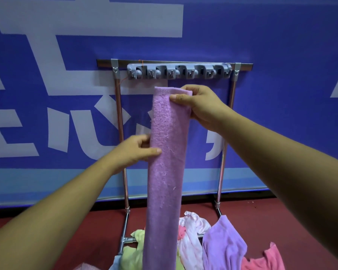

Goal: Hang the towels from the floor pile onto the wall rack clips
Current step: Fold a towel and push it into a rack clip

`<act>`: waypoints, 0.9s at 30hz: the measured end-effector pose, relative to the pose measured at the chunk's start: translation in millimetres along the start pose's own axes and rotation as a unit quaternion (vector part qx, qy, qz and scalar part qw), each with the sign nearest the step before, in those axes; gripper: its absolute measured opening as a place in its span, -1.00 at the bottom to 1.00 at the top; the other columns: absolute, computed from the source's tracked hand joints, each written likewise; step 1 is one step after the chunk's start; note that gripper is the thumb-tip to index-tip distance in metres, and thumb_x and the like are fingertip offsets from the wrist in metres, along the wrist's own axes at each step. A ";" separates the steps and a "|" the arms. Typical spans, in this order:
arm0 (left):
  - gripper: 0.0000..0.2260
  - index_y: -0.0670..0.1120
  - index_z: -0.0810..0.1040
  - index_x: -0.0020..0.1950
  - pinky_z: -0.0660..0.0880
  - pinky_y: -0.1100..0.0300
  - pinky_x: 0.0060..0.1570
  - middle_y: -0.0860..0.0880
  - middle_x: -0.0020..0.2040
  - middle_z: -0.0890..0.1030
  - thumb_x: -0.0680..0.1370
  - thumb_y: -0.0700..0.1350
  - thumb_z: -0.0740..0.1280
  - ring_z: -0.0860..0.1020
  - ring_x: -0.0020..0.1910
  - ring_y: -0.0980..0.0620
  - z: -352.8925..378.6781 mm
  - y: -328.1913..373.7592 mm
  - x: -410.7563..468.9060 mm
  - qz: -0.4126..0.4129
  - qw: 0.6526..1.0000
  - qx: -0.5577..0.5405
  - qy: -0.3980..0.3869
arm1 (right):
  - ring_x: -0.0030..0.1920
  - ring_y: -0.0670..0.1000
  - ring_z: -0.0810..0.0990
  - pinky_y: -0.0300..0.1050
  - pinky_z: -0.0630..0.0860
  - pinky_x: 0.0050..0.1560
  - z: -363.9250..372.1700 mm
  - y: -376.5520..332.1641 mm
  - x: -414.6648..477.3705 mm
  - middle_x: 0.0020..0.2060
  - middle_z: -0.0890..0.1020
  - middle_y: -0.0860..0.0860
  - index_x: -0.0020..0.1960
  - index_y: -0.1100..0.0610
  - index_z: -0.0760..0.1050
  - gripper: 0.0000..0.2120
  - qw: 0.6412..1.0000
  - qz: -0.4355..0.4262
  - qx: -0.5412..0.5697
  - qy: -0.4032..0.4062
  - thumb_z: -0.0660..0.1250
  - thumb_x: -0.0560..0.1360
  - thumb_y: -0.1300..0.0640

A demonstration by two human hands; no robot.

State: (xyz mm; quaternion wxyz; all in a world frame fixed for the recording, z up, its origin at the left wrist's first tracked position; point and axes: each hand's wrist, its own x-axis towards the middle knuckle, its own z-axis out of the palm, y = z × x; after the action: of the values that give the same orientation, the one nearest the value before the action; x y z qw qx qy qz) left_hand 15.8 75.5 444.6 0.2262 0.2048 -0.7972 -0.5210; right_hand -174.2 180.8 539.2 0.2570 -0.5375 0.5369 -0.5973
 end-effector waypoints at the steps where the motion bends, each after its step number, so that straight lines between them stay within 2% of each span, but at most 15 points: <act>1: -0.74 -0.12 0.58 0.21 0.59 0.03 0.14 -0.05 0.07 0.71 0.52 -0.21 0.43 0.66 0.07 -0.01 5.7 -14.5 -2.9 -0.018 1.000 -0.017 -0.005 | -0.15 0.05 0.57 -0.02 0.52 -0.12 -1.6 -1.2 1.1 -0.21 0.60 0.08 -0.16 0.14 0.54 -0.89 1.000 0.000 0.002 0.011 0.45 0.50 0.21; 5: -0.83 -0.14 0.64 0.09 0.59 0.15 0.08 -0.06 -0.01 0.72 0.51 -0.27 0.42 0.65 -0.01 0.05 33.3 -61.1 -12.8 -0.058 0.996 -0.062 -0.036 | -0.10 0.08 0.57 0.01 0.52 -0.09 -4.1 0.6 3.9 -0.14 0.59 0.15 -0.12 0.17 0.55 -0.91 0.999 0.007 0.015 0.032 0.45 0.51 0.21; 8: -0.89 -0.12 0.67 0.00 0.54 0.27 0.00 -0.01 -0.06 0.72 0.49 -0.23 0.45 0.66 -0.05 0.11 52.1 -80.3 -15.1 -0.079 0.994 -0.063 -0.036 | -0.11 0.08 0.61 0.02 0.59 -0.10 -4.0 3.7 4.2 -0.13 0.64 0.16 -0.03 0.23 0.59 -0.89 0.999 0.006 0.020 0.043 0.45 0.51 0.20; 12: -0.86 -0.19 0.66 0.03 0.54 0.17 0.11 -0.09 -0.01 0.71 0.47 -0.24 0.46 0.64 -0.01 0.01 57.3 -96.7 -12.6 -0.103 0.984 -0.147 -0.006 | -0.15 0.06 0.61 0.07 0.63 -0.12 -16.6 14.2 8.7 -0.16 0.64 0.15 0.00 0.29 0.61 -0.81 0.989 0.015 -0.055 0.134 0.46 0.50 0.16; 16: -0.60 -0.23 0.64 0.13 0.56 0.23 0.03 -0.17 0.06 0.68 0.33 -0.12 0.53 0.63 0.00 -0.01 37.0 -99.1 -15.1 -0.093 0.965 -0.245 0.015 | -0.22 0.07 0.57 0.23 0.66 -0.08 -46.6 40.9 6.4 -0.24 0.56 0.17 -0.14 0.29 0.54 -0.86 0.964 0.056 -0.137 0.222 0.43 0.47 0.21; 19: -0.39 -0.19 0.68 0.11 0.60 0.22 -0.03 -0.17 0.06 0.69 0.13 0.00 0.68 0.66 -0.04 0.00 19.0 -90.1 -14.8 -0.070 0.953 -0.294 0.028 | -0.27 0.09 0.58 0.24 0.67 -0.17 -64.9 71.0 -2.2 -0.25 0.54 0.17 -0.14 0.24 0.50 -0.85 0.943 0.150 -0.162 0.251 0.45 0.40 0.23; 21: -0.37 -0.16 0.69 0.11 0.61 0.22 -0.04 -0.15 0.03 0.70 0.09 0.02 0.69 0.67 -0.05 0.01 10.1 -78.1 -11.1 -0.054 0.950 -0.305 0.029 | -0.32 0.09 0.58 0.06 0.67 -0.34 -68.0 90.2 -12.2 -0.24 0.55 0.19 -0.07 0.28 0.48 -0.80 0.925 0.254 -0.170 0.224 0.48 0.43 0.26; 23: -0.37 -0.16 0.68 0.13 0.61 0.21 -0.05 -0.14 0.02 0.70 0.12 0.01 0.68 0.67 -0.05 0.01 5.5 -63.0 -6.2 -0.040 0.952 -0.302 0.024 | -0.37 0.09 0.55 -0.11 0.61 -0.48 -63.6 109.8 -24.6 -0.30 0.55 0.19 -0.10 0.28 0.46 -0.81 0.900 0.363 -0.196 0.144 0.48 0.48 0.28; 25: -0.49 -0.18 0.66 0.15 0.60 0.21 -0.08 -0.14 0.00 0.70 0.25 -0.05 0.62 0.66 -0.07 0.00 4.6 -47.0 -1.8 -0.037 0.958 -0.286 0.006 | -0.37 0.06 0.54 -0.11 0.61 -0.40 -53.9 125.3 -36.4 -0.33 0.55 0.16 -0.14 0.27 0.46 -0.82 0.867 0.427 -0.253 0.042 0.46 0.50 0.27; 27: -0.68 -0.18 0.65 0.14 0.60 0.22 -0.13 -0.13 -0.03 0.70 0.40 -0.18 0.50 0.66 -0.11 0.01 6.1 -31.9 0.4 -0.039 0.963 -0.267 -0.014 | -0.29 0.04 0.57 -0.05 0.65 -0.15 -43.0 136.2 -40.7 -0.27 0.60 0.14 -0.12 0.26 0.53 -0.88 0.851 0.410 -0.327 -0.033 0.47 0.48 0.26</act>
State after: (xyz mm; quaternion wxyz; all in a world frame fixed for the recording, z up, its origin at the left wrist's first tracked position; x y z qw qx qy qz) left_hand 14.9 67.9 413.0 0.2406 0.1610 -0.6238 -0.7260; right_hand -238.7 192.8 405.9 0.3056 -0.3411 0.8640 -0.2095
